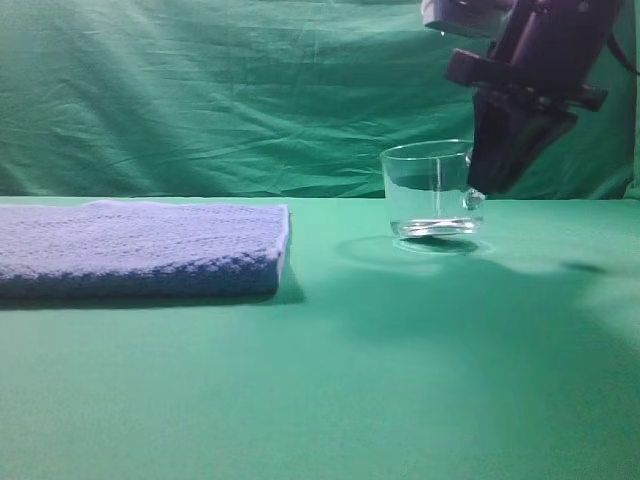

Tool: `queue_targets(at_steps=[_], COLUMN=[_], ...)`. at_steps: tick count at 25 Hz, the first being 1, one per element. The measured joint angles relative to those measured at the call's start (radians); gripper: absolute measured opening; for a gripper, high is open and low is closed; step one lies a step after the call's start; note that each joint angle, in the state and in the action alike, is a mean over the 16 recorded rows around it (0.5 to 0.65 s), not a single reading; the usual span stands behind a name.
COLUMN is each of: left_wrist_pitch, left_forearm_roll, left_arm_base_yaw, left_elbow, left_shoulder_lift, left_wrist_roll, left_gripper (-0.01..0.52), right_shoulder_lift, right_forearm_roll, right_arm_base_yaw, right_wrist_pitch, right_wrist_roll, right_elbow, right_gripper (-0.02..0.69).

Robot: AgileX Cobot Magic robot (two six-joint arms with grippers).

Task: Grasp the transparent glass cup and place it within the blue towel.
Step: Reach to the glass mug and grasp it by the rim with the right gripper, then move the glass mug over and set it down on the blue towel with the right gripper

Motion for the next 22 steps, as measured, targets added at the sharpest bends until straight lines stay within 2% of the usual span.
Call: queue_targets(at_steps=[5,14,17,22], left_wrist_pitch=[0.000,0.000,0.000,0.000], left_forearm_roll=[0.000,0.000,0.000,0.000], left_arm_base_yaw=[0.000,0.000,0.000,0.000], left_elbow=[0.000,0.000,0.000,0.000], left_shoulder_lift=[0.000,0.000,0.000,0.000], left_wrist_roll=[0.000,0.000,0.000,0.000], left_gripper=[0.000,0.000,0.000,0.000], right_shoulder_lift=[0.064,0.280,0.342,0.392], right_forearm_roll=[0.001,0.007,0.010,0.015], right_arm_base_yaw=[0.128,0.312,0.344,0.369], right_wrist_pitch=[-0.017,-0.136,-0.171,-0.199], right_wrist_roll=[-0.011,-0.051,-0.061,-0.041], right_elbow=[-0.133,-0.284,-0.311,-0.332], right_gripper=[0.104,0.108,0.146,0.278])
